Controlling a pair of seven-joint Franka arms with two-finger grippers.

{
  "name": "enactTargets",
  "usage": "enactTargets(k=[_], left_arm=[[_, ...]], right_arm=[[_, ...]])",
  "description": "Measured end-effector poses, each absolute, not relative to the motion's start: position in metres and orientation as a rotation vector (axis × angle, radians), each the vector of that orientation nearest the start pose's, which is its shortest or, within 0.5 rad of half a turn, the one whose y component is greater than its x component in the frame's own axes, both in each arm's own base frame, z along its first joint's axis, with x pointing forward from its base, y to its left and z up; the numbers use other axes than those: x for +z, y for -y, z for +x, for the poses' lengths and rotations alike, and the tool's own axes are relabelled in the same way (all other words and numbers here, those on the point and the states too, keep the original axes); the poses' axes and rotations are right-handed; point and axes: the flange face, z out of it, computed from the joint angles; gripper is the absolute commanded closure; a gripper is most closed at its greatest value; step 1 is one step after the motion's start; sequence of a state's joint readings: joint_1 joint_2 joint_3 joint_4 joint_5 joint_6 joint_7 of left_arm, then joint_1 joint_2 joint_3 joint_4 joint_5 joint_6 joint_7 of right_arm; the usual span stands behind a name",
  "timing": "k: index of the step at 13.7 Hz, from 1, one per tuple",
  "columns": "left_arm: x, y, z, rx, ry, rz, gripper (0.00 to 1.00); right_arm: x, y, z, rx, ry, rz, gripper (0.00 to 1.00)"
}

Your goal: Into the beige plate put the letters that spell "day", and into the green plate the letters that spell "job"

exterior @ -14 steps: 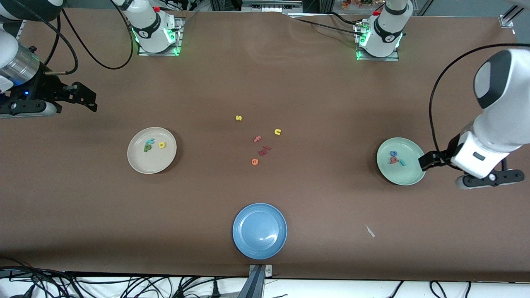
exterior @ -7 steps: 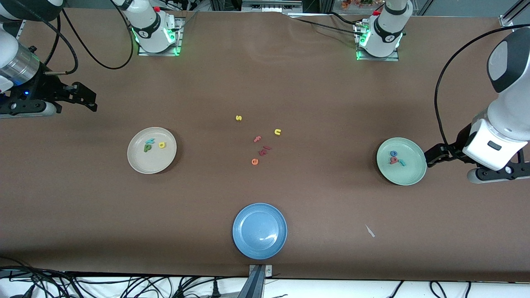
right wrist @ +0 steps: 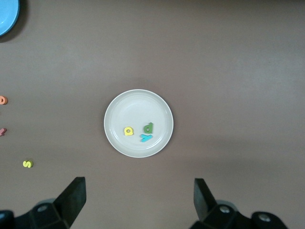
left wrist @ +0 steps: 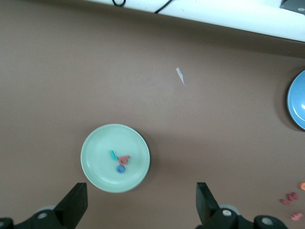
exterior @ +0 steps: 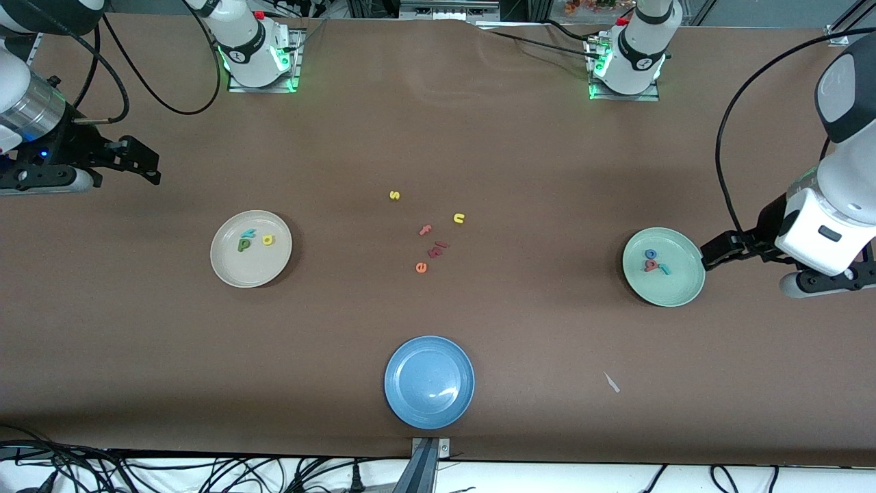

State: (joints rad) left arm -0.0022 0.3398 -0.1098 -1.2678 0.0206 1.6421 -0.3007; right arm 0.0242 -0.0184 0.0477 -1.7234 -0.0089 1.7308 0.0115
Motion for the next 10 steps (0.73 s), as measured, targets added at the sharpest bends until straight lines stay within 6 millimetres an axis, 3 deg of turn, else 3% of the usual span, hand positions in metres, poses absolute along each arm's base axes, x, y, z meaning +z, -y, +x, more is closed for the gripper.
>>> enactTargets(k=[4,10], left_arm=[[0.554,0.029,0.657,0.026,0.225,-3.187,0.0],[0.548,0.042,0.656,0.045,0.175,-3.19,0.0]], right_arm=[[0.576,-0.039,0.558,-0.041,0.097,-3.148,0.0],[0.576,-0.039,0.558,-0.041,0.097,-3.149,0.0]])
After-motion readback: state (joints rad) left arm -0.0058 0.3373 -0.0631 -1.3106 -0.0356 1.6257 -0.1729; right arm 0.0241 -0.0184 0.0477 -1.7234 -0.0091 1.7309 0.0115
